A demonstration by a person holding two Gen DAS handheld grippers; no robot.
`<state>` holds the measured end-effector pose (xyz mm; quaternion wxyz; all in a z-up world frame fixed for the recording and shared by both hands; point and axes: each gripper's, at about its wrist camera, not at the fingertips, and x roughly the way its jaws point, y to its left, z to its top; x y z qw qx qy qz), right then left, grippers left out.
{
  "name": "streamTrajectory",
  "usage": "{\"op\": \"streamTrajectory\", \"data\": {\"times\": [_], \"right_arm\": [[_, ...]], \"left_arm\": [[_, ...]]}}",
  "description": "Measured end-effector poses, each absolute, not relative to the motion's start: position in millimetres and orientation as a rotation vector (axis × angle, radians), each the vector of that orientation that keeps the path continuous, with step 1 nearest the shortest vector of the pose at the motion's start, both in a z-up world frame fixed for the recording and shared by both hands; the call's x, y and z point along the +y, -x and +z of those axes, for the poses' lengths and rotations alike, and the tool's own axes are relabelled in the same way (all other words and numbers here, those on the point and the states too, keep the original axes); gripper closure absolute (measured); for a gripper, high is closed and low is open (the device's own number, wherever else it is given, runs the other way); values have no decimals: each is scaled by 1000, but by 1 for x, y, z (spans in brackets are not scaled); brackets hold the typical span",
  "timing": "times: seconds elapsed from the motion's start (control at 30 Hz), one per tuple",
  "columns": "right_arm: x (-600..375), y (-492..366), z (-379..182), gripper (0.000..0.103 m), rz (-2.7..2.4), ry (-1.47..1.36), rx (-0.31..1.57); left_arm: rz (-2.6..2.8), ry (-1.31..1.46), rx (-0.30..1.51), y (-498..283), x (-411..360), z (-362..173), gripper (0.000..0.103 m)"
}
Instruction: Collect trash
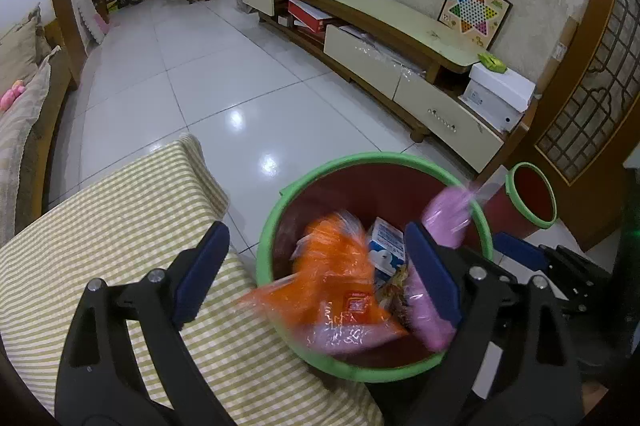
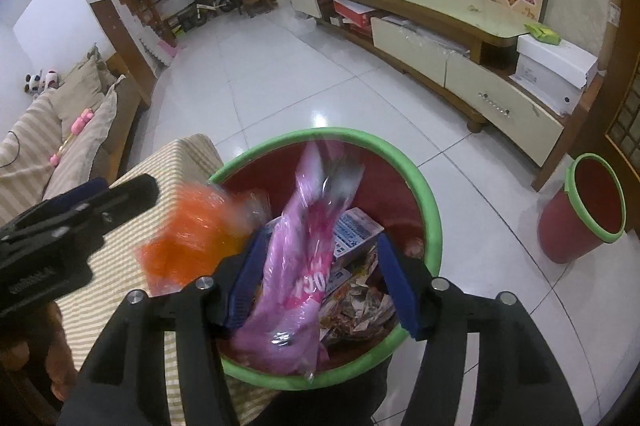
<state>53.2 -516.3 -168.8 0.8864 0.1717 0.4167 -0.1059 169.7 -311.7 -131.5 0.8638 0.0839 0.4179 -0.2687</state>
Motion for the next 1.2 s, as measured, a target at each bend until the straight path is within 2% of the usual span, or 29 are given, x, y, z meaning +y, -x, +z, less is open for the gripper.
{"op": "streamTrajectory", "data": {"times": [0.23, 0.3, 0.53, 0.63, 0.83, 0.97, 1.2], "right_arm": [[-497, -33, -139, 44, -232, -325, 810], [-481, -22, -122, 33, -208, -317, 773], [-410, 12, -75, 19, -65, -309, 652], [-368, 36, -45, 7, -30, -252, 511], [-302, 78, -2, 7, -129, -100, 221], [-292, 83, 8, 7, -71, -194, 204], [-284, 85, 3, 7, -95, -207, 251]], "left_arm": [[-531, -113, 781, -150, -273, -93, 5], [-512, -108, 738, -140, -254, -75, 5], [-364, -8, 607, -98, -163, -24, 5], [-305, -13, 561, -76, -133, -11, 5], [-188, 11, 459, -29, -86, 10, 5], [-154, 111, 415, -16, -55, 20, 5], [-126, 101, 372, -5, -32, 29, 5]]}}
